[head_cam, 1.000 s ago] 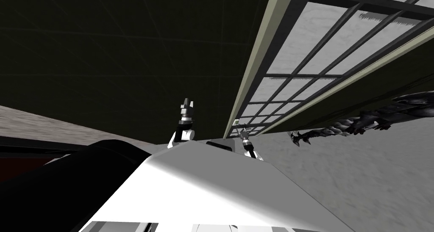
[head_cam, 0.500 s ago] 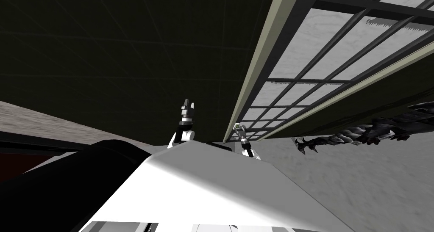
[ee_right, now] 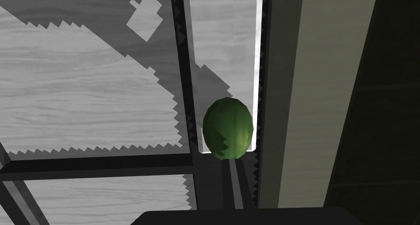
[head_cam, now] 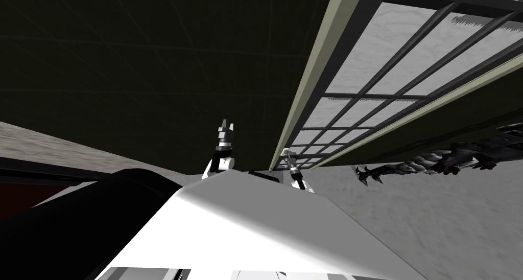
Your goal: Pull the door open
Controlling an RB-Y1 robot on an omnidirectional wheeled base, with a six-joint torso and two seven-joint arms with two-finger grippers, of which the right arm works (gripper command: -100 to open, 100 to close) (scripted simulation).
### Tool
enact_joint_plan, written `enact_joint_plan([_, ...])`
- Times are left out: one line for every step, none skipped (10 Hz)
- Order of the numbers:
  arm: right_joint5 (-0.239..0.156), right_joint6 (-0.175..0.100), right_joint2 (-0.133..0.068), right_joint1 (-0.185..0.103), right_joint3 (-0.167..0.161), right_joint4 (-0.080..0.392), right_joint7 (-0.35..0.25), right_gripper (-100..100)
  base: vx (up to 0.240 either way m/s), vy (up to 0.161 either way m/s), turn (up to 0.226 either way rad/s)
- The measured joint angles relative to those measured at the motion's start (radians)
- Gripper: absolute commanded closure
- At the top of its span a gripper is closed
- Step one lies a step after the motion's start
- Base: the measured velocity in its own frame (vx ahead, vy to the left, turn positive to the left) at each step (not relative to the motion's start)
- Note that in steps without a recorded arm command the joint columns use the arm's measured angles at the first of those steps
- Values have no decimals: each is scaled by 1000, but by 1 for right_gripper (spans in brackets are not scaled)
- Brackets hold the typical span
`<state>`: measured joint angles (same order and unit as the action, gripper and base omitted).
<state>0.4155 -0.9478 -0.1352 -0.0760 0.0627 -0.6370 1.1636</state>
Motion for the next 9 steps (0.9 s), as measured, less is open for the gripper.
enact_joint_plan([0, 0, 0, 0, 0, 0, 0, 100, 0, 0, 0])
enact_joint_plan([0, 0, 0, 0, 0, 0, 0, -100, -113, -29, 18])
enact_joint_plan([-1, -1, -9, 5, 2, -5, -5, -100, -166, -40, 3])
enact_joint_plan([-4, -10, -18, 3, 7, 7, -8, -100, -205, -2, 37])
enact_joint_plan([-6, -12, -29, 9, 10, 1, -16, -100, -204, 1, 66])
enact_joint_plan([-8, -14, -41, 13, 14, -1, -24, -100, -183, 10, 96])
enact_joint_plan([-14, -31, -52, 0, 23, 32, -24, -100, -180, 20, 106])
enact_joint_plan([-16, -40, -65, 8, 28, 32, -29, -100, -181, 32, 118])
enact_joint_plan([-18, -42, -78, 19, 32, 20, -39, -100, -82, 16, 15])
